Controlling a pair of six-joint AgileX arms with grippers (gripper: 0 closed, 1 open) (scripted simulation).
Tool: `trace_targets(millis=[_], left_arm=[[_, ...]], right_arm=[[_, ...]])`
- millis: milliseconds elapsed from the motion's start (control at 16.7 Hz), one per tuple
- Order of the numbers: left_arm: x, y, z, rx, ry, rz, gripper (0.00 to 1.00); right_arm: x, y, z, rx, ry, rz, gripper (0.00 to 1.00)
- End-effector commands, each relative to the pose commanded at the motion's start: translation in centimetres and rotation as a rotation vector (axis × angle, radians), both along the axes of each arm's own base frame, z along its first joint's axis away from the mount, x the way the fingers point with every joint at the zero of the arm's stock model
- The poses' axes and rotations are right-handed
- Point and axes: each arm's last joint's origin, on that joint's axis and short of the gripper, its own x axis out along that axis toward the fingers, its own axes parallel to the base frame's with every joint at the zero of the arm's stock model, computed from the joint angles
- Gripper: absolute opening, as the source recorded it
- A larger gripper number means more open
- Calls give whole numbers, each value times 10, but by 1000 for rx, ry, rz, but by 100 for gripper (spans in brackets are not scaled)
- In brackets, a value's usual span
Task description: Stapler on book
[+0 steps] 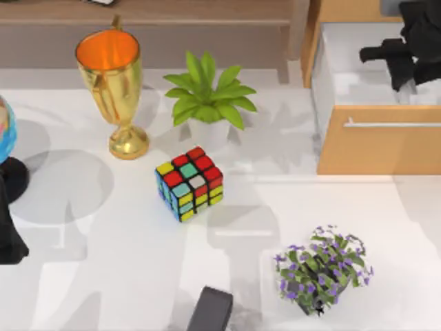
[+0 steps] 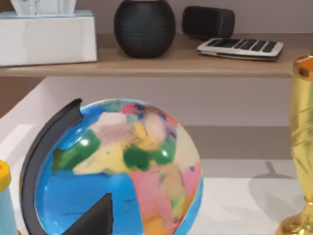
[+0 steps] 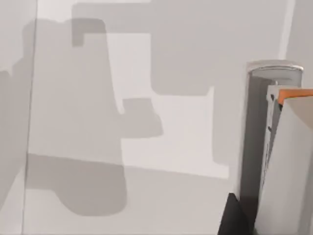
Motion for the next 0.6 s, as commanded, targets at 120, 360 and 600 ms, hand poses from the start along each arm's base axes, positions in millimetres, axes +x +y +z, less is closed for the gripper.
trace_targets(millis=[120,360,600], left_arm=[[0,0,0,0,0,0,100],[0,0,0,0,0,0,100],[0,0,0,0,0,0,100]], right_arm=[[-11,-17,29,4,-77,18,0],[-42,-71,70,-25,-194,5,0],[-84,-132,76,-85,-210,-45,0]])
